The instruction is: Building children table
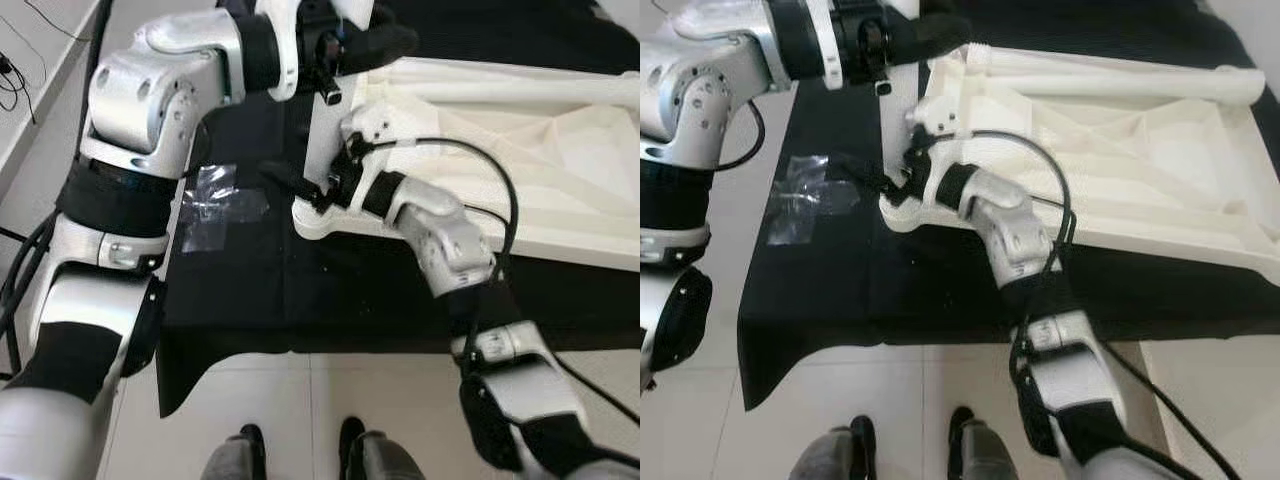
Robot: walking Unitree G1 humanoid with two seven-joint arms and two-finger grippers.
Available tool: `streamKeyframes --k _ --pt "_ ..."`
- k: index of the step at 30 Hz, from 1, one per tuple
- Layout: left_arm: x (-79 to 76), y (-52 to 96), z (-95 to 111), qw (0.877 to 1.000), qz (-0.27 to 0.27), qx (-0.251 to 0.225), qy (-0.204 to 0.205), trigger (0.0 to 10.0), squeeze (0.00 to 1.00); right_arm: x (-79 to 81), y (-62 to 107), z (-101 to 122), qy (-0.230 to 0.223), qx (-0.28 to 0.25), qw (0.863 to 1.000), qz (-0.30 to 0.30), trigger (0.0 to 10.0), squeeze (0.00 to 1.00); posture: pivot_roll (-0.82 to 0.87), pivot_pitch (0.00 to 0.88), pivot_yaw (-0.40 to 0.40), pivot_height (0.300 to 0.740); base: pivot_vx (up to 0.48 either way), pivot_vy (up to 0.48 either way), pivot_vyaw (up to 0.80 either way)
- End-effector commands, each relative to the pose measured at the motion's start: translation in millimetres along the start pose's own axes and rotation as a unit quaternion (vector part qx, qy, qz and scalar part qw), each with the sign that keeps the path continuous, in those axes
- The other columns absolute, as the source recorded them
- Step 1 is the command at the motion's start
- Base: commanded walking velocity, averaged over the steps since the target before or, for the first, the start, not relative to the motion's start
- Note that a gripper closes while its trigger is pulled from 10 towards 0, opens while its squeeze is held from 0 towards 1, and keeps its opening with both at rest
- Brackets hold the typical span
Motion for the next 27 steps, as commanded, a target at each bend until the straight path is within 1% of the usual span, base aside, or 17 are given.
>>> streamKeyframes --k 1,2,3,4,5,8,11,12,15,20,21,22,24,27 --pt "-6.6 1.6 -10 1.0 -0.007 0.026 0.007 0.0 0.0 8.6 -8.2 0 -0.006 0.004 0.998 0.061 6.3 0.0 0.07 0.283 -0.026 0.74 0.0 0.0 0.0" --pt "-7.4 2.3 -10 1.0 -0.006 0.025 0.008 0.0 0.0 11.3 -8.8 1 -0.009 0.006 0.996 0.089 1.1 0.0 0.07 0.285 -0.028 0.74 0.0 0.0 0.0" --pt "-7.4 2.3 -10 1.0 -0.006 0.025 0.008 0.0 0.0 11.3 -8.8 1 -0.009 0.006 0.996 0.089 1.1 0.0 0.07 0.285 -0.028 0.74 0.0 0.0 0.0" --pt "-8.2 2.9 -9 1.0 -0.005 0.024 0.01 0.0 0.0 12.9 -9.1 1 -0.007 0.011 0.993 0.114 0.0 0.0 0.07 0.285 -0.029 0.74 0.0 0.0 0.0" --pt "-8.9 3.6 -9 1.0 -0.003 0.023 0.011 0.0 0.0 14.9 -9.0 0 -0.005 0.019 0.989 0.144 0.0 0.0 0.07 0.286 -0.033 0.74 0.0 0.0 0.0" --pt "-9.3 5.3 -6 1.0 0.004 0.019 0.014 0.0 0.0 17.3 -7.8 -2 0.005 0.042 0.98 0.196 0.0 0.0 0.07 0.288 -0.037 0.74 0.0 0.0 0.0" --pt "-9.3 5.8 -5 1.0 0.006 0.018 0.015 0.0 0.0 17.3 -7.6 -3 0.008 0.047 0.977 0.206 0.0 0.0 0.07 0.287 -0.037 0.74 0.0 0.0 0.0" --pt "-8.3 7.4 -5 1.0 0.014 0.017 0.016 0.0 0.0 16.4 -8.1 -2 0.014 0.055 0.974 0.218 0.0 0.0 0.07 0.288 -0.039 0.74 0.0 0.0 0.0" --pt "-7.9 8.0 -4 1.0 0.016 0.017 0.015 0.0 0.0 15.9 -8.7 -2 0.016 0.058 0.974 0.22 0.0 0.0 0.07 0.288 -0.039 0.74 0.0 0.0 0.0" --pt "-9.2 11.3 -6 0.999 0.024 0.019 0.013 0.0 0.0 15.2 -12.0 -2 0.039 0.071 0.972 0.222 0.0 0.0 0.06 0.287 -0.048 0.74 0.0 0.0 0.0" --pt "-8.6 12.1 -6 0.999 0.032 0.017 0.008 0.0 0.21 15.4 -12.3 -2 0.043 0.073 0.971 0.223 0.0 0.0 0.06 0.287 -0.048 0.74 0.0 0.0 0.0" --pt "-8.0 13.1 -6 0.999 0.04 0.017 0.007 10.0 1.0 15.7 -12.3 -3 0.046 0.073 0.97 0.227 0.0 0.0 0.06 0.287 -0.048 0.74 0.0 0.0 0.0" --pt "-7.8 13.9 -6 0.999 0.043 0.017 0.007 10.0 1.0 15.7 -11.9 -3 0.05 0.074 0.969 0.229 0.0 0.0 0.06 0.288 -0.049 0.74 0.0 0.0 0.0" --pt "-5.6 18.9 -4 0.998 0.053 0.013 0.021 10.0 1.0 15.4 -9.7 -6 0.063 0.08 0.967 0.232 0.0 0.0 0.06 0.289 -0.052 0.74 0.0 0.0 0.0"
Point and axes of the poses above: a point about 5 cm out from each wrist's last joint towards the gripper, its own y axis pointing back from the gripper into the wrist, its own z axis along the axis of the wrist's last joint, x = y × z, the point moved 1 cm from there along -y, pointing out of the wrist towards the gripper, and after that the axes turned 10 degrees about -y, right-handed, at the moved point
